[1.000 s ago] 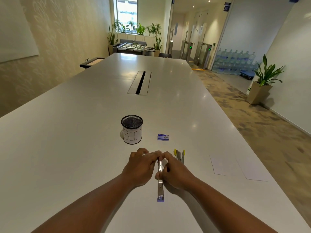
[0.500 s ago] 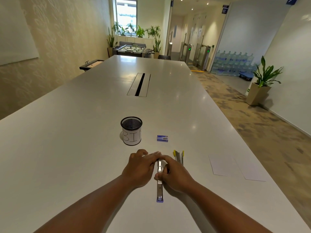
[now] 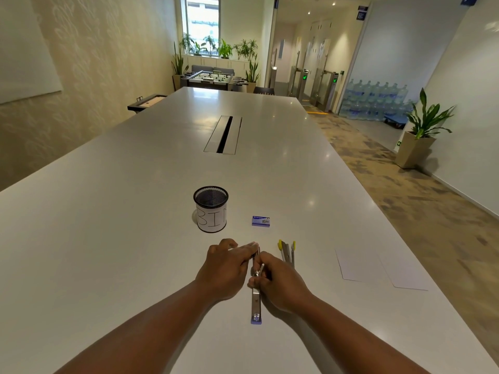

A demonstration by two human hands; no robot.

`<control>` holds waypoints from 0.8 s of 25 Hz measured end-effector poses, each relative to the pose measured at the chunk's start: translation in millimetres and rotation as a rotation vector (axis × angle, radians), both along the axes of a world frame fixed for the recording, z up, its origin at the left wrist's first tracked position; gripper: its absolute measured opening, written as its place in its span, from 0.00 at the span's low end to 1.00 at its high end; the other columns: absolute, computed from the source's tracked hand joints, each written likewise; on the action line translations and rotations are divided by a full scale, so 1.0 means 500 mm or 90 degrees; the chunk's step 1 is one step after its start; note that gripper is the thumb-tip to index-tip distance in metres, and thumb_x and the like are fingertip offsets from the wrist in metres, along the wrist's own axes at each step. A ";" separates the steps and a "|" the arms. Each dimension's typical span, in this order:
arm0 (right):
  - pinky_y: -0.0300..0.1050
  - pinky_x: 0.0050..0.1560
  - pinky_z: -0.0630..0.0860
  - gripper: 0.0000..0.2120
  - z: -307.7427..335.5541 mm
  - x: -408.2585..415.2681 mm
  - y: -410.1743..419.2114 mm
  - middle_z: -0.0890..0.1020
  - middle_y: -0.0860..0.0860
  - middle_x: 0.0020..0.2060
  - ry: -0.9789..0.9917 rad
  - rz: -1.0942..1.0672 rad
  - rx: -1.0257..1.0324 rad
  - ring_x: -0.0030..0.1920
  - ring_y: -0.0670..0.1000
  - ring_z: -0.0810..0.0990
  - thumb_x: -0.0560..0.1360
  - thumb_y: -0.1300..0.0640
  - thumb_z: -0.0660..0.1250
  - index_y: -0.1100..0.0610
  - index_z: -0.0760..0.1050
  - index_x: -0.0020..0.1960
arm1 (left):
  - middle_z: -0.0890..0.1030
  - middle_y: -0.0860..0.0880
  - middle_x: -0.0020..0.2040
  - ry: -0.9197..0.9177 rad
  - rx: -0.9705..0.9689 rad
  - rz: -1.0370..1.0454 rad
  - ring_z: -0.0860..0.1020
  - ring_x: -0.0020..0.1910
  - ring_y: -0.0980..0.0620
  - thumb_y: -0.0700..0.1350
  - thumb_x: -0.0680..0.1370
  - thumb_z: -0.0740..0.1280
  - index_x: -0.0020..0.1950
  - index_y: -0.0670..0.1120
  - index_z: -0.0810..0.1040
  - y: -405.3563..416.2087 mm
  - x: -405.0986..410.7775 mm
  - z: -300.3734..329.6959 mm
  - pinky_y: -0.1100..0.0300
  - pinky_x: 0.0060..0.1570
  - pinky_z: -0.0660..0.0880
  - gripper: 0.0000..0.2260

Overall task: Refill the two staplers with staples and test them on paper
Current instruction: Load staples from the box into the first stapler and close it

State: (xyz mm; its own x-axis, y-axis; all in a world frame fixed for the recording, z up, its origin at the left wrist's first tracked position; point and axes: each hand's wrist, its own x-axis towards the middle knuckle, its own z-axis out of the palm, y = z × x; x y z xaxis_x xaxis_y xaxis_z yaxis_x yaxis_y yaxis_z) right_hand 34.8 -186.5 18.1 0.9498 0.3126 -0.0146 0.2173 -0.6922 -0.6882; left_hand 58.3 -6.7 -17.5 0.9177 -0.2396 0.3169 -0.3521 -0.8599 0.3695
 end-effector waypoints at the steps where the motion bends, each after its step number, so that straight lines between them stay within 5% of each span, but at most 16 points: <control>1: 0.49 0.43 0.78 0.10 0.000 -0.001 0.000 0.80 0.41 0.31 0.001 -0.002 0.003 0.34 0.40 0.79 0.75 0.51 0.72 0.46 0.70 0.46 | 0.82 0.53 0.61 0.001 0.000 -0.001 0.73 0.64 0.50 0.51 0.83 0.53 0.76 0.60 0.68 0.001 0.000 -0.001 0.50 0.59 0.69 0.21; 4: 0.44 0.41 0.75 0.11 0.001 -0.002 -0.001 0.80 0.39 0.31 0.003 -0.010 0.001 0.34 0.39 0.78 0.74 0.49 0.73 0.43 0.70 0.47 | 0.80 0.51 0.63 0.020 -0.001 0.006 0.72 0.66 0.50 0.52 0.83 0.53 0.77 0.61 0.66 0.001 0.002 0.000 0.50 0.62 0.69 0.22; 10: 0.53 0.45 0.79 0.18 0.012 0.000 -0.005 0.82 0.54 0.34 0.024 -0.004 0.006 0.34 0.46 0.79 0.73 0.49 0.76 0.42 0.70 0.56 | 0.80 0.50 0.63 0.033 0.005 0.005 0.73 0.66 0.49 0.52 0.83 0.52 0.78 0.62 0.64 0.006 0.004 -0.002 0.49 0.63 0.71 0.22; 14: 0.51 0.44 0.79 0.28 0.038 0.017 -0.018 0.81 0.55 0.32 0.084 0.022 0.056 0.32 0.45 0.77 0.70 0.53 0.73 0.40 0.70 0.67 | 0.82 0.52 0.55 0.002 0.000 -0.013 0.75 0.58 0.50 0.48 0.82 0.54 0.78 0.60 0.65 0.002 0.004 0.004 0.53 0.53 0.69 0.23; 18: 0.43 0.41 0.75 0.18 0.070 0.069 -0.035 0.82 0.50 0.31 -0.008 -0.051 0.015 0.31 0.42 0.76 0.73 0.53 0.70 0.48 0.77 0.63 | 0.75 0.49 0.74 0.016 -0.048 -0.054 0.74 0.68 0.47 0.42 0.82 0.59 0.78 0.51 0.68 0.004 0.026 0.008 0.50 0.66 0.71 0.23; 20: 0.42 0.41 0.75 0.13 0.085 0.106 -0.047 0.82 0.46 0.31 -0.048 -0.089 -0.014 0.33 0.41 0.78 0.74 0.55 0.70 0.49 0.80 0.59 | 0.72 0.45 0.75 0.048 -0.132 -0.053 0.72 0.71 0.47 0.37 0.82 0.60 0.76 0.46 0.70 -0.004 0.053 0.015 0.53 0.71 0.70 0.21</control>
